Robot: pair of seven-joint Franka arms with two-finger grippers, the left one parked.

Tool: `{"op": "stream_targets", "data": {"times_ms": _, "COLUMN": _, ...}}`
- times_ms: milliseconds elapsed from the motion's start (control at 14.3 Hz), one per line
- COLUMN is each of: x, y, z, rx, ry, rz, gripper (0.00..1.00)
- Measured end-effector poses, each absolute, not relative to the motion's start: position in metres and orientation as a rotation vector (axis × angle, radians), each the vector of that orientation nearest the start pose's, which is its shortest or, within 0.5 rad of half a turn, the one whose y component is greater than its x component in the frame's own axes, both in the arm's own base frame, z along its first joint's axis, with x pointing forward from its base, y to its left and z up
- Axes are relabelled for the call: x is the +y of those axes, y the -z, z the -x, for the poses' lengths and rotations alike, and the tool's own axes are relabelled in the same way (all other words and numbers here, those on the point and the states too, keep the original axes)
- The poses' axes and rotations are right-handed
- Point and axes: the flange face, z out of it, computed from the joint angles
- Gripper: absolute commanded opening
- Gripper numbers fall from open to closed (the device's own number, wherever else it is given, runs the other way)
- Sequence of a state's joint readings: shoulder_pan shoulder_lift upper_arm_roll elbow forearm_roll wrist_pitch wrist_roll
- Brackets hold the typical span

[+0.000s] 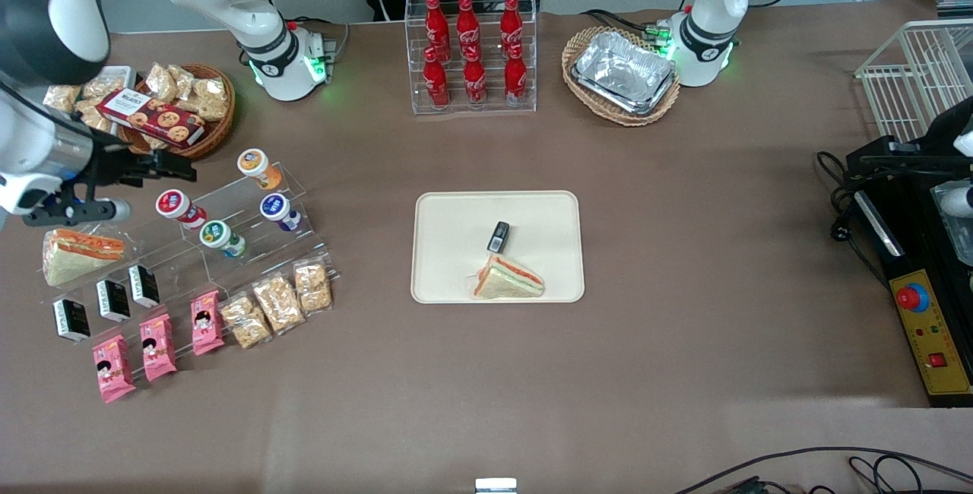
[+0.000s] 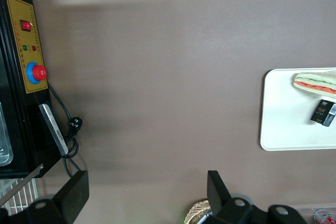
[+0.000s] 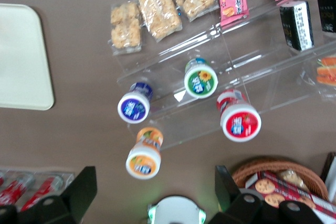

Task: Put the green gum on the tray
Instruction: 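Move the right gripper over the green-labelled gum jar on the rack, then lower the right gripper and close it around the green gum jar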

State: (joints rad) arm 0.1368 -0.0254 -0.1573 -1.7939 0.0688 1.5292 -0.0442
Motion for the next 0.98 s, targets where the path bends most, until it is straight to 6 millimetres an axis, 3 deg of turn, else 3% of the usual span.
{"op": "stream_targets", "data": {"times_ms": 490, "x": -0.011, "y": -0.47, "z": -0.531, "rx": -0.046, "ry": -0.288, "rz": 3.081, "gripper": 1.0}}
{"op": "stream_targets", "data": {"times_ms": 979, "x": -0.022, "y": -0.389, "z": -0.545, "rx": -0.149, "ry": -0.336, "rz": 3.088, "gripper": 1.0}}
